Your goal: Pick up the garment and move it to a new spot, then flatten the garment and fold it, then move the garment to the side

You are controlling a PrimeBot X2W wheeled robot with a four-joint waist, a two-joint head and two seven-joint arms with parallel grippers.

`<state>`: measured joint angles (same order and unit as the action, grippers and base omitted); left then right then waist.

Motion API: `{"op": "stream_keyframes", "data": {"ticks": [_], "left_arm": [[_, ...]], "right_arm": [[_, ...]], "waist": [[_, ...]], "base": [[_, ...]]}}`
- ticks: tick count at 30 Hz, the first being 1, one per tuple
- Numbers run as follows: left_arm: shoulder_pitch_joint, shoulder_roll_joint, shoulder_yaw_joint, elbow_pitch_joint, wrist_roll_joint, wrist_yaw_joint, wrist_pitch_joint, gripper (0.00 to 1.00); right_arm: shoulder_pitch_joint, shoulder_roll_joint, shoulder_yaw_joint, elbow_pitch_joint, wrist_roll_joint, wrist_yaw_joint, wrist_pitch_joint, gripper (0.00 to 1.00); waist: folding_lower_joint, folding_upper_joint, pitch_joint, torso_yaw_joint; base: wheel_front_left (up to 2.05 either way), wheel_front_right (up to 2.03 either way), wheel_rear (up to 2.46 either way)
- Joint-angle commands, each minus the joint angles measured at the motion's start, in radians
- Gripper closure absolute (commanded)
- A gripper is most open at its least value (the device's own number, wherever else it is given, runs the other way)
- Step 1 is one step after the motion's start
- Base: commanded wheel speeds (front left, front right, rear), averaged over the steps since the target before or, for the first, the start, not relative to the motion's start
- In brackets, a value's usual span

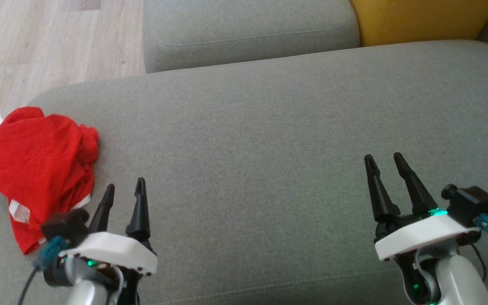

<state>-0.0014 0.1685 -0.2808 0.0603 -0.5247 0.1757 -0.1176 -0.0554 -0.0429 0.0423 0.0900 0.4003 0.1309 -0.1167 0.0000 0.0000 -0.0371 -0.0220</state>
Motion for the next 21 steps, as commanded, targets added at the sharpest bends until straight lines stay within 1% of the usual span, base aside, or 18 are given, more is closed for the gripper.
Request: {"op": "stream_keyframes", "data": {"ticks": [1,12,13,21], "left_arm": [[-0.056,0.026,0.008,-0.036,0.034,0.017,-0.017,0.00],[-0.084,0.082,-0.103,-0.053,0.156,0.134,-0.049,0.00],[-0.084,0.082,-0.103,-0.053,0.156,0.134,-0.049,0.00],[-0.097,0.118,-0.174,-0.072,0.237,0.208,-0.072,0.00]], "right_arm": [[-0.044,-0.007,0.021,-0.039,-0.038,0.000,-0.016,0.00],[-0.056,-0.007,0.035,-0.055,-0.184,0.000,-0.049,0.00],[-0.056,-0.007,0.035,-0.055,-0.184,0.000,-0.049,0.00],[-0.057,-0.007,0.038,-0.071,-0.286,0.000,-0.073,0.00]], "waist": [[0.0000,0.0000,-0.001,0.000],[0.0000,0.0000,-0.008,-0.005],[0.0000,0.0000,-0.008,-0.005],[0.0000,0.0000,-0.014,-0.010]], "base": [[0.00,0.00,0.00],[0.00,0.00,0.00],[0.00,0.00,0.00],[0.00,0.00,0.00]]}}
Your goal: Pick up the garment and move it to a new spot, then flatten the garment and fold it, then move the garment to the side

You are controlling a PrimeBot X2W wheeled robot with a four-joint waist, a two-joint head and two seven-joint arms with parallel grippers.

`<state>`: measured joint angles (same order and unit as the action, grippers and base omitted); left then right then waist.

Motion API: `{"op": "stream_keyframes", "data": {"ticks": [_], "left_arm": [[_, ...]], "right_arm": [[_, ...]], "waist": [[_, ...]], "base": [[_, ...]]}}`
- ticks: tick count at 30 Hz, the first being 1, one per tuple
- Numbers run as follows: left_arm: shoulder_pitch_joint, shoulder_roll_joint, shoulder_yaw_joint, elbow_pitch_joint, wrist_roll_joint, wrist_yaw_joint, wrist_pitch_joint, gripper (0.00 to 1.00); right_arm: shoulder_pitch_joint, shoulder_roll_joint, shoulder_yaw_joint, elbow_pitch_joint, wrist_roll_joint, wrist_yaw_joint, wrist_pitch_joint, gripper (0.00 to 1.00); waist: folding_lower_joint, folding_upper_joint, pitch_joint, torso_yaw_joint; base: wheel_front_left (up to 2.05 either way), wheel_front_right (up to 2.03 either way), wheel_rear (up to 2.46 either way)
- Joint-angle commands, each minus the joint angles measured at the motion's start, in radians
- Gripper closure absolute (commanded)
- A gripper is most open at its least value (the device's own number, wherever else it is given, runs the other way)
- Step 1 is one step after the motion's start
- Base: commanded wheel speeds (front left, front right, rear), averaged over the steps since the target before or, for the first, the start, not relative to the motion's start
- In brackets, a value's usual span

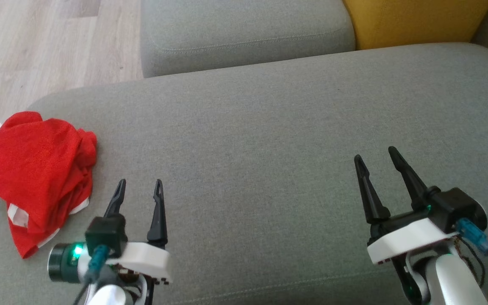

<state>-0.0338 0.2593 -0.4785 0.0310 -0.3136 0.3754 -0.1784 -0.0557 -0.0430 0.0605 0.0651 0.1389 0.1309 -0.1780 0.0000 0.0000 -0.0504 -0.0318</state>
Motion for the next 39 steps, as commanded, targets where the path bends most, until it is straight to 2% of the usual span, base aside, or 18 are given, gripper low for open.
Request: {"op": "stream_keyframes", "data": {"ticks": [1,10,14,18,23,32,39], "left_arm": [[-0.065,0.031,0.015,-0.043,0.036,0.015,-0.014,0.00],[-0.065,0.052,-0.031,-0.076,0.105,0.070,-0.041,0.00],[-0.050,0.040,-0.015,-0.104,0.105,0.065,-0.052,0.00],[-0.024,0.008,0.025,-0.116,0.094,0.035,-0.064,0.00],[0.008,-0.030,0.069,-0.065,0.114,-0.043,-0.079,0.00],[0.032,-0.121,0.197,-0.007,0.145,-0.134,-0.083,0.00],[0.039,-0.157,0.250,0.025,0.172,-0.182,-0.083,0.00]], "right_arm": [[-0.057,-0.007,0.019,-0.048,-0.037,0.000,-0.014,0.00],[-0.050,-0.007,0.025,-0.065,-0.113,0.000,-0.041,0.00],[-0.046,-0.007,0.031,-0.058,-0.093,0.000,-0.052,0.00],[-0.044,-0.007,0.014,-0.024,-0.023,0.000,-0.064,0.00],[-0.050,-0.007,0.001,0.033,0.034,0.000,-0.079,0.00],[-0.063,-0.007,0.011,0.106,0.050,0.000,-0.084,0.00],[-0.067,-0.007,0.005,0.121,0.026,0.000,-0.084,0.00]], "waist": [[0.0000,0.0000,-0.002,0.000],[0.0000,0.0000,-0.010,-0.001],[0.0000,0.0000,-0.013,-0.001],[0.0000,0.0000,-0.015,0.000],[0.0000,0.0000,-0.018,0.001],[0.0000,0.0000,-0.017,-0.002],[0.0000,0.0000,-0.017,-0.002]], "base": [[0.00,0.00,0.00],[0.00,0.00,0.00],[0.00,0.00,0.00],[0.00,0.00,0.00],[0.00,0.00,0.00],[0.00,0.00,0.00],[0.00,0.00,0.00]]}}
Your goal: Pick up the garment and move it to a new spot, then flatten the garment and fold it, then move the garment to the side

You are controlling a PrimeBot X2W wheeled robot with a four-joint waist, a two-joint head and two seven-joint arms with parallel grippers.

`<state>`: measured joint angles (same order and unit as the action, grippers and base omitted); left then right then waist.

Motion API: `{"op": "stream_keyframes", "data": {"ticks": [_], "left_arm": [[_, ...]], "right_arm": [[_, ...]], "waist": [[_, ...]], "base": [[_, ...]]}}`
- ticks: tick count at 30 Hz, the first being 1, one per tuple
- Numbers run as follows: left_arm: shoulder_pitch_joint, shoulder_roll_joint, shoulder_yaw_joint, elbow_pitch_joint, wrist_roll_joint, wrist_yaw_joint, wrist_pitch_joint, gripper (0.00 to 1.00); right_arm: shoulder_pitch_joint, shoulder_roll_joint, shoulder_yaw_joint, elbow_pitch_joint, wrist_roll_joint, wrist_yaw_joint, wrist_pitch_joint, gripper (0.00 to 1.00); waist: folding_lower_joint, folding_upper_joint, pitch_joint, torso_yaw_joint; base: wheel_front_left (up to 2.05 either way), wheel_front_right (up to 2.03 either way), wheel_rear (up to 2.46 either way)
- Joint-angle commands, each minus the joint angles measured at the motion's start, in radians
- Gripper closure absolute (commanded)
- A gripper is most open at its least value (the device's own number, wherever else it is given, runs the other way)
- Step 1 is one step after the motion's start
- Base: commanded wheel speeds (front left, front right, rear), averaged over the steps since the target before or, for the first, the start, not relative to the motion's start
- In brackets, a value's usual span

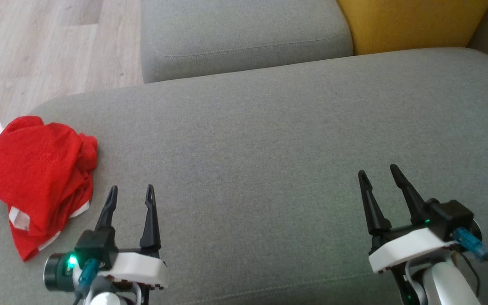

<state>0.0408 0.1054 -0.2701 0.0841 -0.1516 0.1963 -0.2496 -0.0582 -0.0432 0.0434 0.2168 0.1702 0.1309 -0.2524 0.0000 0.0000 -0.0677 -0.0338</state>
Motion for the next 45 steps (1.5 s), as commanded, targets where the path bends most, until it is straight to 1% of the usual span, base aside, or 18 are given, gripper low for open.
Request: {"op": "stream_keyframes", "data": {"ticks": [1,6,11,15,20,34,38,41,45], "left_arm": [[-0.035,-0.008,0.048,-0.024,0.014,-0.009,-0.012,0.00],[-0.033,-0.027,0.077,-0.013,0.040,-0.041,-0.012,0.00],[-0.030,-0.038,0.092,-0.013,0.054,-0.059,-0.012,0.00],[-0.031,-0.043,0.099,-0.015,0.066,-0.071,-0.012,0.00],[-0.025,-0.047,0.110,-0.011,0.077,-0.081,-0.012,0.00],[-0.001,-0.047,0.147,-0.031,0.107,-0.099,-0.012,0.00],[0.010,-0.047,0.147,-0.043,0.113,-0.102,-0.012,0.00],[0.019,-0.048,0.150,-0.050,0.112,-0.105,-0.012,0.00],[0.025,-0.048,0.153,-0.053,0.112,-0.108,-0.012,0.00]], "right_arm": [[-0.065,-0.007,0.022,-0.029,-0.009,0.000,-0.009,0.00],[-0.065,-0.007,0.020,-0.027,-0.016,0.000,-0.009,0.00],[-0.064,-0.007,0.015,-0.028,-0.017,0.000,-0.009,0.00],[-0.059,-0.007,0.011,-0.034,-0.010,0.000,-0.009,0.00],[-0.041,-0.007,0.032,-0.044,-0.001,0.000,-0.009,0.00],[-0.014,-0.007,0.097,-0.057,0.023,0.000,-0.009,0.00],[-0.006,-0.007,0.099,-0.063,0.031,0.000,-0.009,0.00],[0.001,-0.007,0.104,-0.062,0.034,0.000,-0.009,0.00],[0.005,-0.007,0.111,-0.062,0.034,0.000,-0.009,0.00]], "waist": [[0.0000,0.0000,0.000,0.001],[0.0000,0.0000,0.000,0.001],[0.0000,0.0000,0.001,0.003],[0.0000,0.0000,0.004,0.025],[0.0000,0.0000,0.001,0.087],[0.0000,0.0000,-0.021,0.298],[0.0000,0.0000,-0.021,0.354],[0.0000,0.0000,-0.020,0.388],[0.0000,0.0000,-0.019,0.411]], "base": [[0.00,0.00,0.00],[0.00,0.00,0.00],[0.00,0.00,0.00],[0.00,0.00,0.00],[0.00,0.00,0.00],[0.00,0.00,0.00],[0.00,0.00,0.00],[0.00,0.00,0.00],[0.00,0.00,0.00]]}}
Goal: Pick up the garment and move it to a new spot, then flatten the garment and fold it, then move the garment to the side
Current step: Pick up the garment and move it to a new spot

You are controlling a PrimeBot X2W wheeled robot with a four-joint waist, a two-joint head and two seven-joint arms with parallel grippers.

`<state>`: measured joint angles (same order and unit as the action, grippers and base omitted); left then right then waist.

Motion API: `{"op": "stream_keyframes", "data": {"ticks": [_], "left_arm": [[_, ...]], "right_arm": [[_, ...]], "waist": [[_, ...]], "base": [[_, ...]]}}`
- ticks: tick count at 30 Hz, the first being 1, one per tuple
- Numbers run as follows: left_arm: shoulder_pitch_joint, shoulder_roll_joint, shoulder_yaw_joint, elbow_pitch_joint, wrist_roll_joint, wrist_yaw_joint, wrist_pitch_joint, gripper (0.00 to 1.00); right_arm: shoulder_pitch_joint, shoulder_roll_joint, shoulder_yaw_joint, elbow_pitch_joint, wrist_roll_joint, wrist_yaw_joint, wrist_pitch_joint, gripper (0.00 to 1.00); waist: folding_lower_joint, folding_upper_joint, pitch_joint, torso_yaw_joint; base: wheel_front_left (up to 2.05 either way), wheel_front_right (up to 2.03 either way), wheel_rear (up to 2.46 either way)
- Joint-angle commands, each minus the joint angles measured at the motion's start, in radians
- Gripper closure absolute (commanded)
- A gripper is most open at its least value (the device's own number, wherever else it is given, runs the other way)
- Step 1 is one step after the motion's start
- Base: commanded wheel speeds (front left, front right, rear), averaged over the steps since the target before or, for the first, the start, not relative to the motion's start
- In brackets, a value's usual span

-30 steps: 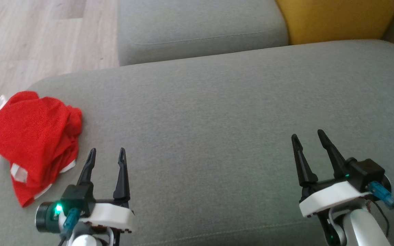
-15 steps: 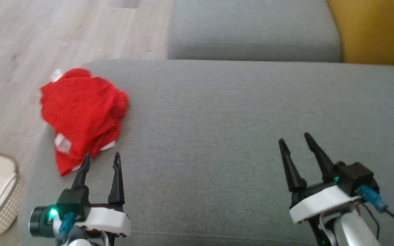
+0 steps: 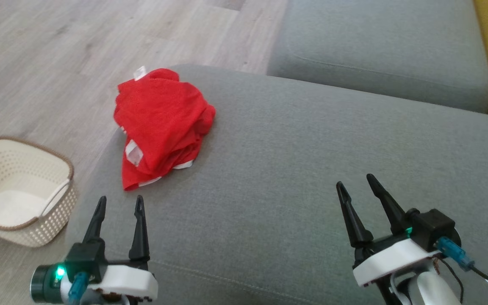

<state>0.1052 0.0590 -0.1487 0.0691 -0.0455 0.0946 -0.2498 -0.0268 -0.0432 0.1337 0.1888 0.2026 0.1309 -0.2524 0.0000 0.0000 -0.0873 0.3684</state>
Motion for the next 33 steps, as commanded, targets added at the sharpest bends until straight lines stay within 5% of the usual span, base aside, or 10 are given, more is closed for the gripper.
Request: {"op": "stream_keyframes", "data": {"ticks": [1,16,24,33], "left_arm": [[-0.038,-0.002,0.032,-0.039,0.006,-0.007,-0.012,0.00],[-0.066,-0.003,0.109,-0.042,-0.045,-0.003,-0.012,0.00],[-0.327,0.055,0.181,0.094,-0.172,-0.125,0.017,0.00],[-0.747,0.212,0.244,0.382,-0.408,-0.214,0.309,0.00]], "right_arm": [[-0.026,-0.007,0.020,-0.034,0.002,0.000,-0.009,0.00],[-0.042,-0.007,0.023,-0.037,-0.004,0.000,-0.009,0.00],[-0.128,-0.007,-0.016,-0.069,-0.079,0.000,-0.009,0.00],[-0.216,-0.007,-0.017,-0.124,-0.142,0.000,0.000,0.00]], "waist": [[0.0000,0.0000,0.001,0.013],[0.0000,0.0000,0.038,-0.039],[0.0000,0.0000,0.208,-0.102],[0.0000,0.0000,0.376,-0.199]], "base": [[0.00,0.00,0.00],[0.00,0.00,0.00],[0.00,0.00,0.00],[0.00,0.00,0.00]]}}
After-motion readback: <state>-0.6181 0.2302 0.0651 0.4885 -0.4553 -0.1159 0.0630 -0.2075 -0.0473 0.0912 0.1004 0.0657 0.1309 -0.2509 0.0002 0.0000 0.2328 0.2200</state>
